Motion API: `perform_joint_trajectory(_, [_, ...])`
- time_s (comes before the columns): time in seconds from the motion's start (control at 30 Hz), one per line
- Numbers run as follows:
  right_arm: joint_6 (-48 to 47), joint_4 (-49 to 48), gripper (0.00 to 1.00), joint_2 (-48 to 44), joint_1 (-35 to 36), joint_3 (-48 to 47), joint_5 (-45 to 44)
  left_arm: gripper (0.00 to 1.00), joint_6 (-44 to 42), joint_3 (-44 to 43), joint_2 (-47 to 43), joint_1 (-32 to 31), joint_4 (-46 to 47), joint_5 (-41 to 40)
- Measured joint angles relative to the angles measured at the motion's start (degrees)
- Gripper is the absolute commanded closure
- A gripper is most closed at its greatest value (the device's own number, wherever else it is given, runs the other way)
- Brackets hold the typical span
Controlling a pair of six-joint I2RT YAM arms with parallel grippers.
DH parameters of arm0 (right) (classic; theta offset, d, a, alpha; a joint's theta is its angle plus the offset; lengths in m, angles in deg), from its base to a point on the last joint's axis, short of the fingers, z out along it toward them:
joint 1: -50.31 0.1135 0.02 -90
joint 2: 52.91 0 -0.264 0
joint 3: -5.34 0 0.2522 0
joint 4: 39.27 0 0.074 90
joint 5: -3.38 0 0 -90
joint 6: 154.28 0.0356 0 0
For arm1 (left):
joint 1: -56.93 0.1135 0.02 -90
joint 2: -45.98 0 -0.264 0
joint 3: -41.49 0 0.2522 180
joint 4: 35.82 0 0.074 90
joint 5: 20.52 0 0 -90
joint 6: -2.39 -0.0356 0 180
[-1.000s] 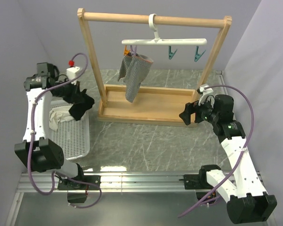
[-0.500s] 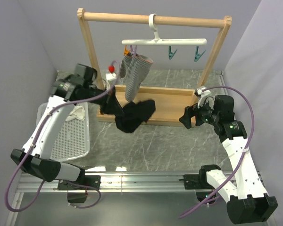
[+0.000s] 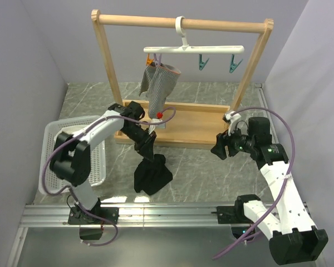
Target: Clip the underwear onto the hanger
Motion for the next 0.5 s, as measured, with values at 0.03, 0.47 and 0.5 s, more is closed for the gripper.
perform_joint_trajectory(0.03, [0.0,-0.1,0.34,0.0,0.5,0.7,0.0,0.75,-1.2,-0.6,2.0,0.4,0.2,-0.6])
perform_joint_trajectory(0.47, [-6.0,-3.8,0.48,2.8,17.8,7.2,-6.1,0.42,-4.9,-6.3,8.9,11.6,2.9,-6.9])
perform_joint_trajectory(0.5, [-6.5,-4.7,0.49,4.2,19.8,7.2,-7.0,0.42,-5.3,-5.9,7.7,13.4,2.9,-7.2])
